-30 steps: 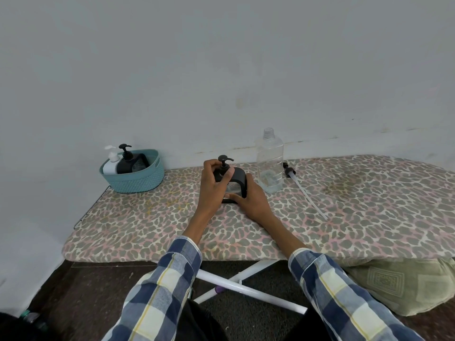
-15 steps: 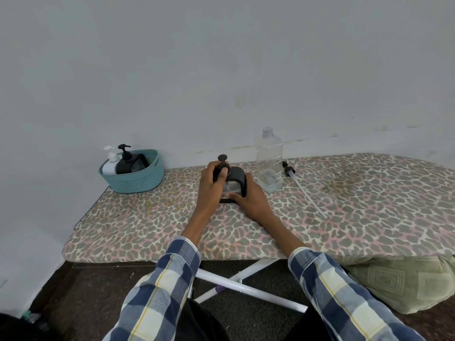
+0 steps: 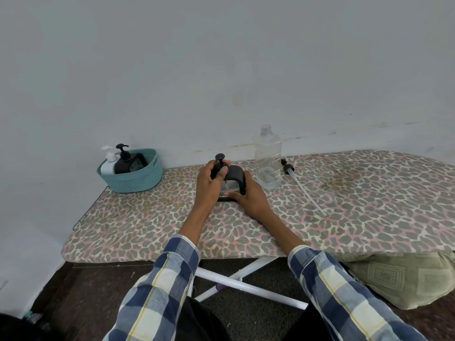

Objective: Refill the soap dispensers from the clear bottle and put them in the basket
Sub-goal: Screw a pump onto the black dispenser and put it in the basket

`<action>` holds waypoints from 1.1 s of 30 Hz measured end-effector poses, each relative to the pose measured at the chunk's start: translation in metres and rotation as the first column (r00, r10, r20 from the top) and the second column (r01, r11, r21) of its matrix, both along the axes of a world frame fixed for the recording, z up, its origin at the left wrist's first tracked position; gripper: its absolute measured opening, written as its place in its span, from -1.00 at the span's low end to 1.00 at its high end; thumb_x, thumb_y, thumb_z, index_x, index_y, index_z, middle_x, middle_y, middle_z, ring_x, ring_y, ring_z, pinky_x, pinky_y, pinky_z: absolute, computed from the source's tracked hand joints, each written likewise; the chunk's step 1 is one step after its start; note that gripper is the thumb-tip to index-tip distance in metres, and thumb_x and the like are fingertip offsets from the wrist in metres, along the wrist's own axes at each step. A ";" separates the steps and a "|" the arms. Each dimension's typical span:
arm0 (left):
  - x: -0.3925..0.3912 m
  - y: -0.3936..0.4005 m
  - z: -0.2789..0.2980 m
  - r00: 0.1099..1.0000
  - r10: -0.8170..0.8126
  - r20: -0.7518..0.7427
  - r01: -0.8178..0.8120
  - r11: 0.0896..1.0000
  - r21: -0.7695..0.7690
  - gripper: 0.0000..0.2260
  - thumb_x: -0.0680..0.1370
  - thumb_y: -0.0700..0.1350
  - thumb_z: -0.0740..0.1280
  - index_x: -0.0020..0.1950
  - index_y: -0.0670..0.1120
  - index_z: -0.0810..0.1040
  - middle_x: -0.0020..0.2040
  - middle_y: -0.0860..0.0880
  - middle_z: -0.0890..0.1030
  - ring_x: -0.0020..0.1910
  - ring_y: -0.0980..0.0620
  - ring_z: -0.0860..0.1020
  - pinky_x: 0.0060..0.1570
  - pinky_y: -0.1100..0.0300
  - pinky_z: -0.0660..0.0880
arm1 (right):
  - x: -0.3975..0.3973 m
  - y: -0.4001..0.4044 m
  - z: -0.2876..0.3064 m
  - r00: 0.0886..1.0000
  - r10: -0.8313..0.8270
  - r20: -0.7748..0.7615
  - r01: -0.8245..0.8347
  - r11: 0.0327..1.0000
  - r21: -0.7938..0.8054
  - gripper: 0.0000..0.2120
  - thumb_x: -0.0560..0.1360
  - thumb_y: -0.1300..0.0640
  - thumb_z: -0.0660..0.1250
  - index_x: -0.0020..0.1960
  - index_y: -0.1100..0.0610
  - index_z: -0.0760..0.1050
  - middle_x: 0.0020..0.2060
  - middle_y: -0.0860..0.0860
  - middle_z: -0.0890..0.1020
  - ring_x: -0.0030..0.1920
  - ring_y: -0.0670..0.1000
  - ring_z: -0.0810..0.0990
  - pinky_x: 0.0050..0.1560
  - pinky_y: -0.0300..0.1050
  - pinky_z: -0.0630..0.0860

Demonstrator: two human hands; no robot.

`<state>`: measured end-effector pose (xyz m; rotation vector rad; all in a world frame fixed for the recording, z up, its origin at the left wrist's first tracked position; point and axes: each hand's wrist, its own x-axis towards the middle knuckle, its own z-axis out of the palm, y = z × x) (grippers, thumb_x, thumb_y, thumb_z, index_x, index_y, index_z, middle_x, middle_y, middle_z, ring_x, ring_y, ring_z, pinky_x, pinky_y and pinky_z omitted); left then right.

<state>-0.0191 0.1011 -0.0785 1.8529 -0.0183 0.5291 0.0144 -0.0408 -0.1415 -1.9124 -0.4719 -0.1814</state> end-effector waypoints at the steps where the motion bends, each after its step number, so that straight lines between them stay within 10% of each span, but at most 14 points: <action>1: 0.001 0.000 0.001 1.000 -0.009 -0.011 0.009 1.000 -0.001 -0.83 0.72 -0.12 0.35 0.27 -0.07 0.69 0.20 -0.04 0.71 0.21 0.06 0.66 0.23 0.14 0.62 | 0.000 0.000 0.000 1.000 0.003 -0.004 -0.003 1.000 0.004 -0.45 0.51 0.02 0.55 0.40 0.05 0.40 0.10 -0.03 0.63 0.01 -0.01 0.63 0.00 -0.05 0.59; 33: -0.004 -0.004 0.007 1.000 0.019 -0.005 -0.019 0.990 -0.137 -0.80 0.66 -0.16 0.45 0.29 -0.05 0.66 0.10 0.12 0.72 0.09 0.29 0.68 0.07 0.36 0.58 | -0.002 -0.001 0.001 0.999 0.021 -0.025 -0.021 1.000 0.003 -0.41 0.53 0.05 0.52 0.47 0.04 0.36 0.21 0.00 0.63 0.09 0.01 0.62 0.07 -0.03 0.57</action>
